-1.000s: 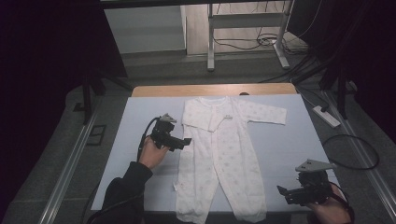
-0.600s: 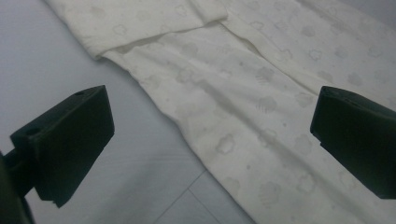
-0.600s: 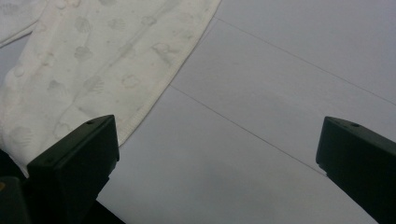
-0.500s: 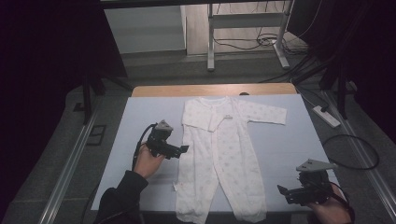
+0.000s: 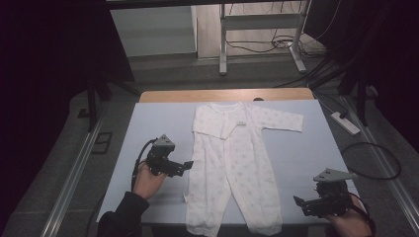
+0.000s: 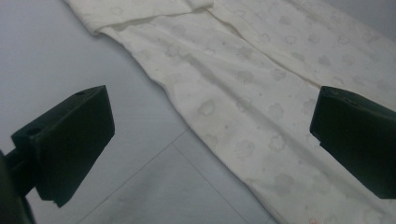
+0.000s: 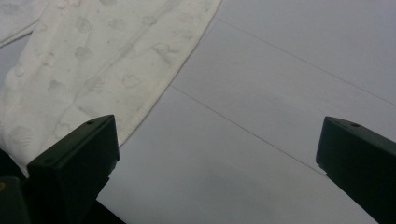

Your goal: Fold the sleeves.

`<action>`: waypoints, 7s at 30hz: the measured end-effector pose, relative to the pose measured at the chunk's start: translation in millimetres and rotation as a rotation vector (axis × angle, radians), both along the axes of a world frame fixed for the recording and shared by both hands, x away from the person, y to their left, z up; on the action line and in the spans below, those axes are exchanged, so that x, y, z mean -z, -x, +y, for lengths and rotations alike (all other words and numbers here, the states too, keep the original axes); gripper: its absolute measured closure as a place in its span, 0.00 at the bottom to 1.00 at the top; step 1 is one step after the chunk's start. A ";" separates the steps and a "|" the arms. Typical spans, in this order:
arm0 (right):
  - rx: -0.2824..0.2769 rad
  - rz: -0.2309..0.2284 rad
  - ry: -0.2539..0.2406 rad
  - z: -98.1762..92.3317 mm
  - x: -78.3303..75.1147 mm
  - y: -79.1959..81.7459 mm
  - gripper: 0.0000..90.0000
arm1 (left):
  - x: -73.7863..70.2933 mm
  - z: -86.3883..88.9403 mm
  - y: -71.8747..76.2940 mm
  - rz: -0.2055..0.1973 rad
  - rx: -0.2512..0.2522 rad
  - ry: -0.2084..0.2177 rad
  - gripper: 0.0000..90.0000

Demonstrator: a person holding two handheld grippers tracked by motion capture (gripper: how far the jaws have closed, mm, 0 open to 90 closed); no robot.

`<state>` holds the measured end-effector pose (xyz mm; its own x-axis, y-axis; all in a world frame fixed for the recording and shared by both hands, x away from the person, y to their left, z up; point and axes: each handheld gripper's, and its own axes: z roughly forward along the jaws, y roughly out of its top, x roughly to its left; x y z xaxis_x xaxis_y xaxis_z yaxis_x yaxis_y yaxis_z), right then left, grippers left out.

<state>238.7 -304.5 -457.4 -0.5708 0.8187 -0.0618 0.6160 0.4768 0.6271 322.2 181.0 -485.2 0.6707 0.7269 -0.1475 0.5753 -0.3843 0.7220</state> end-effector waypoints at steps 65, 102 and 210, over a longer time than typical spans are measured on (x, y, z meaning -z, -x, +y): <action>0.021 -0.010 -0.011 -1.0 -1.1 0.1 0.00 | -4.0 65.1 119.1 -0.006 -0.156 0.033 0.00; -0.014 -0.040 -0.092 -1.3 -14.6 -25.5 0.00 | -4.6 66.8 128.7 -0.020 -0.182 0.010 0.00; 0.157 0.072 -0.015 -4.9 11.0 -261.2 0.00 | -3.3 71.1 124.6 0.023 -0.176 0.041 0.01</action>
